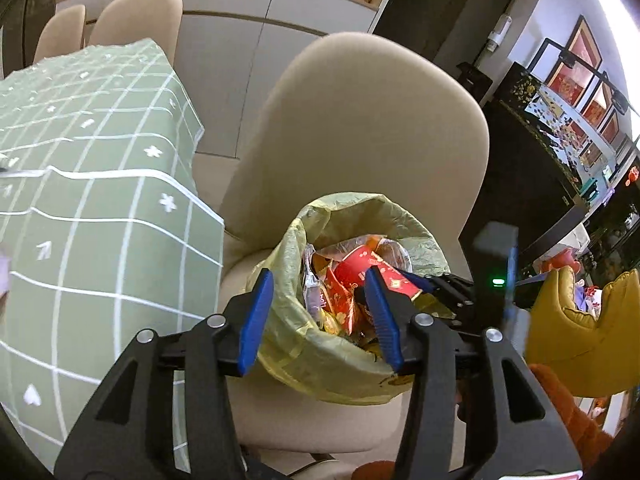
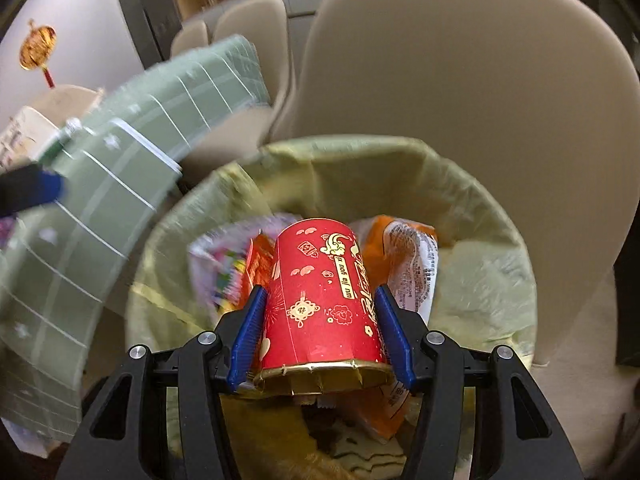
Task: Collect trash
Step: 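Open the left gripper over the bag while the right gripper lowers and releases the cup, then move both open tools back over the table toward the remaining trash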
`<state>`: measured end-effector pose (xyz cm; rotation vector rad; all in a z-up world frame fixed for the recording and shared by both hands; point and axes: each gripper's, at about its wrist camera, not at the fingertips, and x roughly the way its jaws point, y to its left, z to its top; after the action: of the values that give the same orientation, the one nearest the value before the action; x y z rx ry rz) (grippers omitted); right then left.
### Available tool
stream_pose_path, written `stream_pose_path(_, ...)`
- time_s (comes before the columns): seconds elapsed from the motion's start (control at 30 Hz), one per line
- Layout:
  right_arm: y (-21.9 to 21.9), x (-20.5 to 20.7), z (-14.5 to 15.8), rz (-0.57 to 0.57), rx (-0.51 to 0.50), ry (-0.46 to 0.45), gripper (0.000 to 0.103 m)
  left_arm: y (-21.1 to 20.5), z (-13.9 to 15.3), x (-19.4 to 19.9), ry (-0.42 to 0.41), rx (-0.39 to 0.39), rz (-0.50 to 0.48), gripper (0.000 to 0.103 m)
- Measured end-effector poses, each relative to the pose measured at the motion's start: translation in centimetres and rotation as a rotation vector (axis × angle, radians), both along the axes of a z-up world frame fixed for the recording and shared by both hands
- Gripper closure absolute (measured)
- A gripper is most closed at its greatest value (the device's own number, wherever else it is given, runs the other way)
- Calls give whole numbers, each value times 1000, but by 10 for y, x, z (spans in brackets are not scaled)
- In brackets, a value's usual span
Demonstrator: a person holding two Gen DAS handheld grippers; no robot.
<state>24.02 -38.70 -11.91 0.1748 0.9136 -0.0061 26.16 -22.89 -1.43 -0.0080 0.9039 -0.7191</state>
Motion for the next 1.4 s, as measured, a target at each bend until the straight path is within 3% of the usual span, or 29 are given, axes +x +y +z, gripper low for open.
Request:
stream_pose_path(0.07, -4, -1, 3, -21, 23, -8, 50, 6, 5, -4, -21, -9, 1, 51)
stream_pose_path(0.23, -11, -6, 10, -42, 39, -16, 46, 16, 11, -5, -24, -43, 8, 50)
stream_pose_path(0.4, -9, -17, 17, -82, -87, -31, 43, 33, 16, -8, -33, -48, 10, 50)
stream_pose_path(0.8, 10, -31, 79, -71, -65, -137, 43, 127, 60, -16, -235, -70, 145, 46)
stream_pose_path(1.27, 138, -4, 137, 162, -86, -259, 43, 314, 60, -1, -272, -26, 528, 46)
stream_pose_path(1.4, 172, 6, 146, 221, -71, -272, 43, 359, 48, 10, -208, -9, 576, 46)
